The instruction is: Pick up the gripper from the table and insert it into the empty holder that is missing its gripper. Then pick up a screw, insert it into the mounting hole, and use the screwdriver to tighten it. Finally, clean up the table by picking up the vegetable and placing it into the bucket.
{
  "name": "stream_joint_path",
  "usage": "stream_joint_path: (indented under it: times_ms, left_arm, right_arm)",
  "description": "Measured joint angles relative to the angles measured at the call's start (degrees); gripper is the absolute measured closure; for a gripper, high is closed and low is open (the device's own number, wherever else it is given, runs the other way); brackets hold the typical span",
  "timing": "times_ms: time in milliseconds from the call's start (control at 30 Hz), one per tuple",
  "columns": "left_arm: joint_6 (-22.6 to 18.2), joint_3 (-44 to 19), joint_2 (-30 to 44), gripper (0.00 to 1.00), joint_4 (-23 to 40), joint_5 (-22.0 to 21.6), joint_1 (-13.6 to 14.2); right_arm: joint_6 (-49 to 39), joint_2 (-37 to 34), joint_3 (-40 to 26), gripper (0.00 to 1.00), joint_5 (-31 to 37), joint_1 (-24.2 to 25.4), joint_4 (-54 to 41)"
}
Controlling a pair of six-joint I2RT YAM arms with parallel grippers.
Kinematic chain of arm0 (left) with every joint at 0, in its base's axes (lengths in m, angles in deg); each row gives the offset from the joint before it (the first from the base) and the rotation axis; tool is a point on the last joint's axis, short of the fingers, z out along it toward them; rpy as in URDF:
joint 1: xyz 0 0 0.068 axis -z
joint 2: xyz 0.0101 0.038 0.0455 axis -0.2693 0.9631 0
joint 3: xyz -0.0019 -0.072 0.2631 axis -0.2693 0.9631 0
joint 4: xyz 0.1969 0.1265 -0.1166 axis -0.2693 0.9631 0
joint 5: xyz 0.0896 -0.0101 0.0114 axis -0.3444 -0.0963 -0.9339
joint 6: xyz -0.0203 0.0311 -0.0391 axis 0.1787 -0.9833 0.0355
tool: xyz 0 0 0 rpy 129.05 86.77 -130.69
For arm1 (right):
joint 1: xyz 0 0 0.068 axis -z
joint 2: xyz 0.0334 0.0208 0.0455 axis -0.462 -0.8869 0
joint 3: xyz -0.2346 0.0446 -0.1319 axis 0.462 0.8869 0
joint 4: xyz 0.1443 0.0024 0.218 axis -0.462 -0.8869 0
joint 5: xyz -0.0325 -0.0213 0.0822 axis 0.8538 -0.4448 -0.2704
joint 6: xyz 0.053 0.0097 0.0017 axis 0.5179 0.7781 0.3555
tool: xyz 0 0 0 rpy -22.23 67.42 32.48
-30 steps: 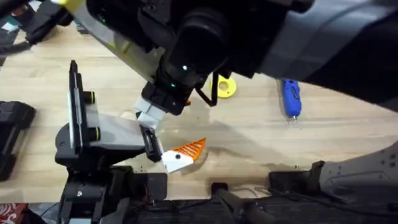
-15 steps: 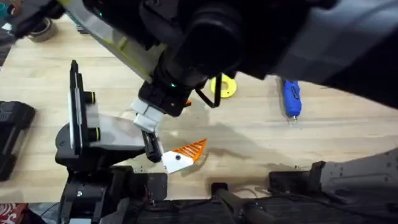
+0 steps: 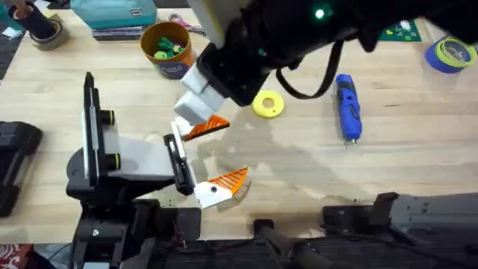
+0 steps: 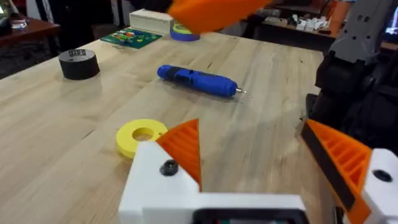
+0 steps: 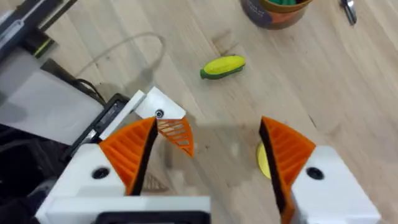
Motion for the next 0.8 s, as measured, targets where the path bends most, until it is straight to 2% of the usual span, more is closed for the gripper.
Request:
stream_joint_path:
  times_ms: [200,567,667,800]
  left_arm:
    - [0.00,0.00,0.02,0.016,0.00,0.08,0.00]
    - [-0.13,0.00,0.02,0.016,0.02,0.17,0.00]
    - [-0.17,0.00,0.01,0.015,0.02,0.17,0.00]
    - [-0.17,0.00,0.02,0.015,0.02,0.17,0.00]
  right_arm:
    - [-0.43,0.65,2.02,0.006,0.00,0.51,0.63]
    - [-1.33,8.66,14.76,0.006,-0.84,2.32,7.43]
    - [-2.77,11.09,17.41,0.006,-3.67,3.89,8.32]
    - [-8.89,13.73,20.59,0.006,-10.19,6.67,8.60]
